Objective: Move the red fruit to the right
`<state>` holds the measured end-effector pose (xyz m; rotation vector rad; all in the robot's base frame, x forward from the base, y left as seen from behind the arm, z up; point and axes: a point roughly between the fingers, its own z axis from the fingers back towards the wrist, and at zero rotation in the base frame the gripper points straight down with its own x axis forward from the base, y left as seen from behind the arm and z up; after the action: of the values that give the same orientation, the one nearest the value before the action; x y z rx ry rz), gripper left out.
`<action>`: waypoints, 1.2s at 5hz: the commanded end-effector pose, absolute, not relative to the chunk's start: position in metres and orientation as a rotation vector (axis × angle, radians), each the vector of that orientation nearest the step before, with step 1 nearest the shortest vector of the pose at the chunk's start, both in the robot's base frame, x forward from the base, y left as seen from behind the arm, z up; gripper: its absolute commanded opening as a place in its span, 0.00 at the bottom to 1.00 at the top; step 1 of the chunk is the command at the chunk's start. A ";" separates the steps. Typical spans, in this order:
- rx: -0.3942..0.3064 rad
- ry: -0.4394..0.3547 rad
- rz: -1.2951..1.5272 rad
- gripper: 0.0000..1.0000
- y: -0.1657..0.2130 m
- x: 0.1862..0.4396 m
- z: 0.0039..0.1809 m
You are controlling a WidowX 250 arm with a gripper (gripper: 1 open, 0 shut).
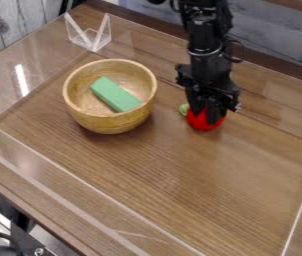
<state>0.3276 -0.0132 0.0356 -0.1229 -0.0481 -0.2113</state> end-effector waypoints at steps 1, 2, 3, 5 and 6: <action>-0.104 -0.097 -0.173 1.00 -0.002 0.335 0.052; -0.103 -0.097 -0.150 1.00 -0.001 0.335 0.053; -0.105 -0.093 -0.195 1.00 0.002 0.335 0.056; -0.107 -0.088 -0.285 1.00 0.006 0.335 0.062; -0.108 -0.101 -0.267 1.00 0.005 0.335 0.073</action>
<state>0.3218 0.0003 0.0479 -0.1294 -0.0143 -0.2702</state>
